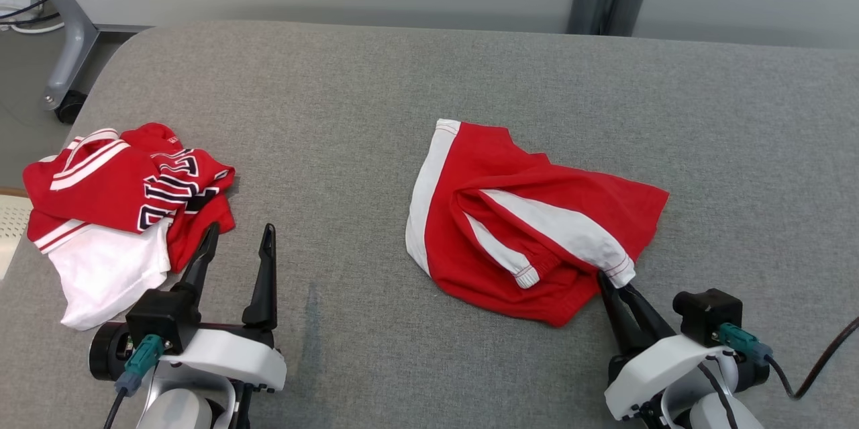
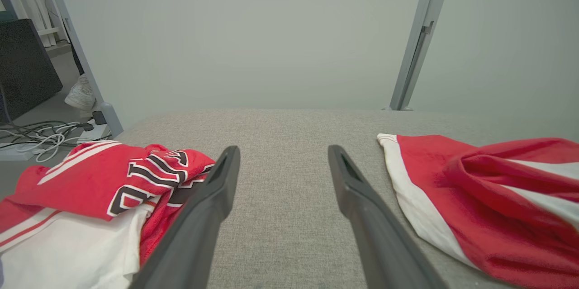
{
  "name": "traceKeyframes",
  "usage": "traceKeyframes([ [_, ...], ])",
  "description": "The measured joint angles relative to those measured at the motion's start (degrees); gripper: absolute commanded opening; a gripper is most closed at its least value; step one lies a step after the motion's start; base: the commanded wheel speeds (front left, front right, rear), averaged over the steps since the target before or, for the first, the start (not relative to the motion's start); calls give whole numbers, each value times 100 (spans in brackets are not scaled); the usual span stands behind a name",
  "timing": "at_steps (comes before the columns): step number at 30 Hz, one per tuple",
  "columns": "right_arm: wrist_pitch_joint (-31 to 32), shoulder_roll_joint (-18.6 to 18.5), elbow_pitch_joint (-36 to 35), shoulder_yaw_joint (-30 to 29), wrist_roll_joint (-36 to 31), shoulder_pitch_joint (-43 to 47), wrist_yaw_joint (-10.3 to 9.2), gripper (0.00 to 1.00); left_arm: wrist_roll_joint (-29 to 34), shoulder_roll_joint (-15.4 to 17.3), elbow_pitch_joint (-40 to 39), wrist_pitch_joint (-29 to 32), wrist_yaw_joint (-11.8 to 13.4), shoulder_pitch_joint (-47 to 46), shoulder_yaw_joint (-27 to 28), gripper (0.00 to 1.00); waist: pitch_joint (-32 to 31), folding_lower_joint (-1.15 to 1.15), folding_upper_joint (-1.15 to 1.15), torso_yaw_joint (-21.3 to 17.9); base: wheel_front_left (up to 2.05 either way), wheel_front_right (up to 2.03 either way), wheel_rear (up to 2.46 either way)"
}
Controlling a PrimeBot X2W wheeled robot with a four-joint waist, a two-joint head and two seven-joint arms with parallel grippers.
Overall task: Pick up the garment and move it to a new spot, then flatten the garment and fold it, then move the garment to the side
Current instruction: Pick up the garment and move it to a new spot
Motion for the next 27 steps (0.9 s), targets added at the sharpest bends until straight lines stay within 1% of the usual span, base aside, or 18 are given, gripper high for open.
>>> traceKeyframes([
  [5, -207, 0, -71, -130, 18, -69, 1, 0, 5, -1, 67, -37, -36, -23, 22, 100, 44, 0, 0, -63, 0, 0, 0],
  [10, -263, -71, -376, -531, -240, -98, 1, 0, 15, -2, 99, -52, -48, -84, 34, 100, 70, 0, 0, -216, 0, 0, 0],
  [14, -53, -222, -849, -900, -336, -83, 0, 0, 23, -3, 120, -57, -89, -108, 45, 100, 86, 0, 0, -382, 0, 0, 0],
  [19, 144, -266, -1241, -1401, -439, 71, 1, 0, 44, -15, 132, -66, -99, -123, 48, 100, 78, 0, 0, -520, 0, 0, 0],
  [23, 236, -258, -1199, -1823, -485, 242, 1, 0, 48, -25, 134, -66, -140, -161, 42, 100, 113, 0, 0, -570, 0, 0, 0],
  [27, 199, -249, -834, -2143, -490, 261, 1, 0, 59, -30, 134, -66, -148, -245, 41, 100, 179, 0, 0, -594, 0, 0, 0],
])
